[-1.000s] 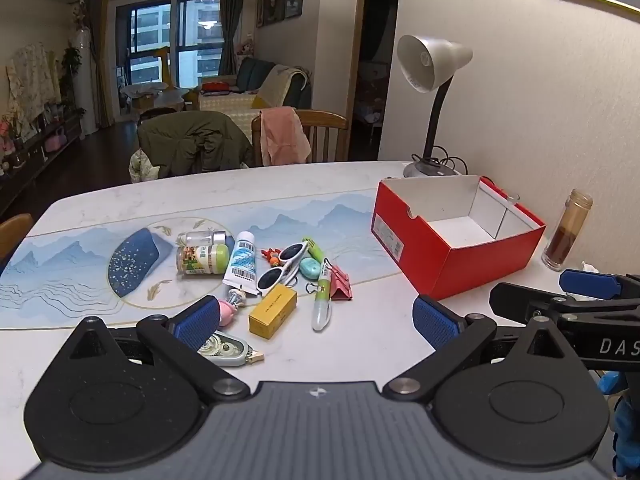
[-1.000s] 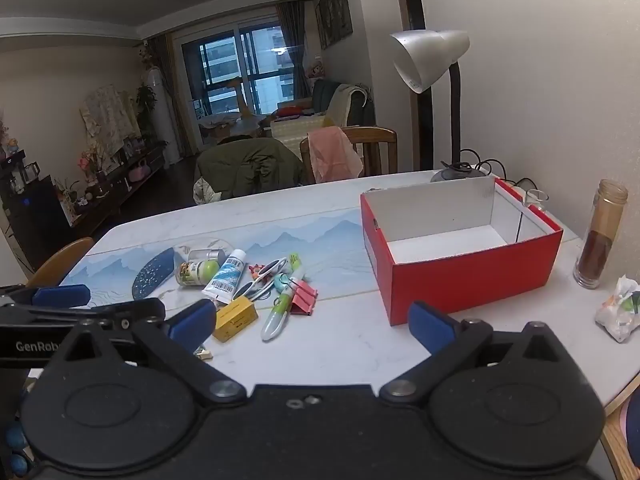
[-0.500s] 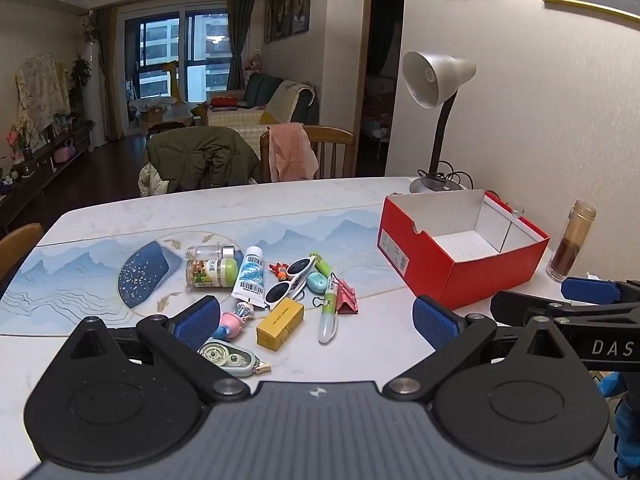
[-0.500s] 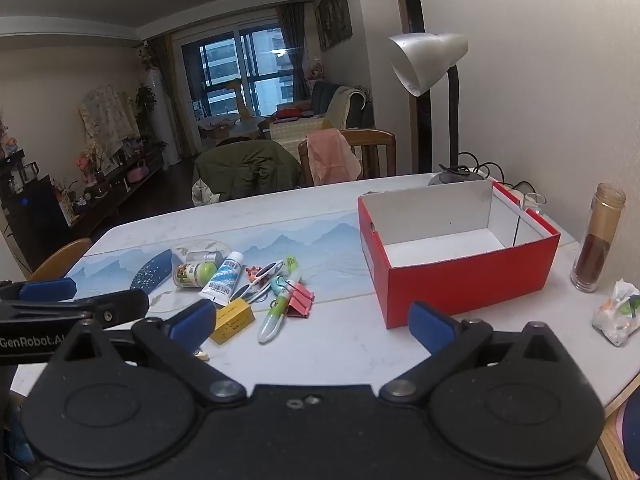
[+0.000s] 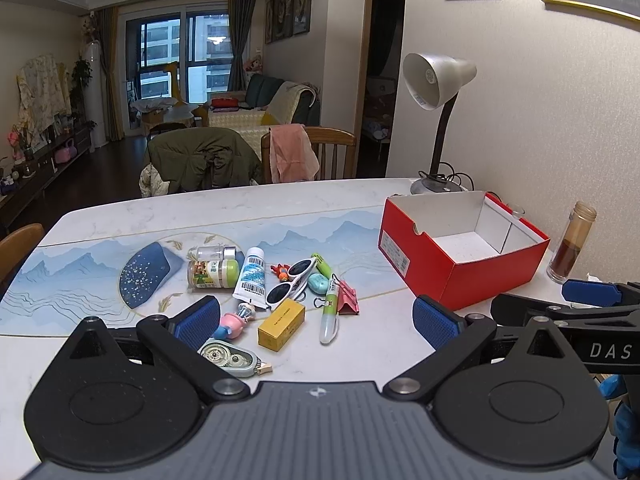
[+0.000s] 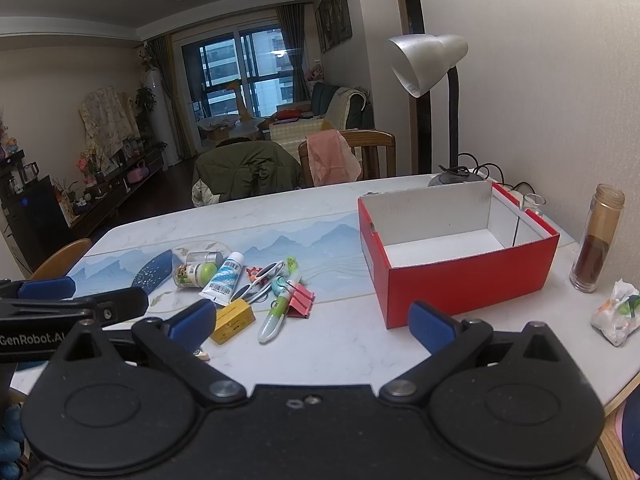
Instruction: Organize rigid objects
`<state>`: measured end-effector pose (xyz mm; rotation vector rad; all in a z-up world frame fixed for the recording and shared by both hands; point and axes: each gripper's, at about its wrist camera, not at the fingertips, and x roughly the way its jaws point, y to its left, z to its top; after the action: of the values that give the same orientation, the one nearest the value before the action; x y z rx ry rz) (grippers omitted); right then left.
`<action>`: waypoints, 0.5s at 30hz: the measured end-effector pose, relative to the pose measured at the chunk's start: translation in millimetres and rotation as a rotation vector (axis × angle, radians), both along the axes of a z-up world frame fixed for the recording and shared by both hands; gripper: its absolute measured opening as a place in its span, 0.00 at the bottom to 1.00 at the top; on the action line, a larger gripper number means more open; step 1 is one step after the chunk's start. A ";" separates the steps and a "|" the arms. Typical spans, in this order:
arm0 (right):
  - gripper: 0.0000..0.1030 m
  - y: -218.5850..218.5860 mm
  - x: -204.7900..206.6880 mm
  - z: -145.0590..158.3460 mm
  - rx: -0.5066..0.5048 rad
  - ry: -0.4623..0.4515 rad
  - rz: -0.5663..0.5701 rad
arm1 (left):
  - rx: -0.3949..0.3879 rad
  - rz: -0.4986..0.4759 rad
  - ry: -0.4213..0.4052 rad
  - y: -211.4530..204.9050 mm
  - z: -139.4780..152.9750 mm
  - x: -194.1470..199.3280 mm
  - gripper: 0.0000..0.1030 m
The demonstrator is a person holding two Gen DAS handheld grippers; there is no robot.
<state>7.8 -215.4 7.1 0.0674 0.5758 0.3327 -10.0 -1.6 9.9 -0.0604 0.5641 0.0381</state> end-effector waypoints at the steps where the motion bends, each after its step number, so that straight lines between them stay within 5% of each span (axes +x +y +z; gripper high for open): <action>1: 1.00 0.0 0.3 0.3 0.001 0.002 0.002 | 0.001 0.000 0.000 -0.5 0.2 0.3 1.00; 15: 1.00 11.2 5.1 -1.5 -0.017 0.015 0.017 | -0.019 0.019 0.017 21.2 -4.8 10.7 1.00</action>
<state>12.9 -204.2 5.5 0.0486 0.5946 0.3436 0.7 19.6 5.2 -0.0843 0.5810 0.0520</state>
